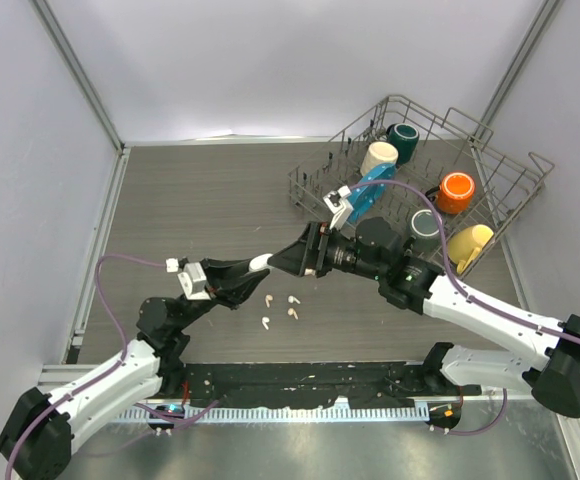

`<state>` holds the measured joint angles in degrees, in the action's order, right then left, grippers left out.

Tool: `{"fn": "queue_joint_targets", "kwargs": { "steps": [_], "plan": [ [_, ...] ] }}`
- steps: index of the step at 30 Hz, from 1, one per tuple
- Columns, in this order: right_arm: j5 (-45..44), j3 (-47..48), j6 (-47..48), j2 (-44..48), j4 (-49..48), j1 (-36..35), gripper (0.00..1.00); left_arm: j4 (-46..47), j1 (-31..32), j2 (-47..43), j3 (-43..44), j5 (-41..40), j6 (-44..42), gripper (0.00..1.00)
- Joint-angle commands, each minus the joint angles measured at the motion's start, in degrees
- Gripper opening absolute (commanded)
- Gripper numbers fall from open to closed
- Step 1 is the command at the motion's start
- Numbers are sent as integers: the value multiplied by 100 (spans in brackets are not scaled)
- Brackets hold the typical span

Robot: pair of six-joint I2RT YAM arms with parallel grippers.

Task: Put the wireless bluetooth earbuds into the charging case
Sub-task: Open the charging case.

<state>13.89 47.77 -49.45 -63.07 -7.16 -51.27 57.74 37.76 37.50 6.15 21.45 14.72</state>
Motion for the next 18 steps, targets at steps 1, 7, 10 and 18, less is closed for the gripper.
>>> {"fn": "queue_joint_targets", "kwargs": {
  "steps": [1,7,10,18],
  "plan": [
    [-229,329,656,14,636,-24,80,519,12,-163,-35,-141,-66,0],
    [-211,409,709,-30,602,-41,72,642,12,-243,-88,-203,-57,0],
    [-220,426,700,-56,558,-50,71,669,12,-243,-79,-124,-31,0],
    [113,426,419,-153,127,-42,71,730,12,-251,-255,-132,-4,0]
  ]
}}
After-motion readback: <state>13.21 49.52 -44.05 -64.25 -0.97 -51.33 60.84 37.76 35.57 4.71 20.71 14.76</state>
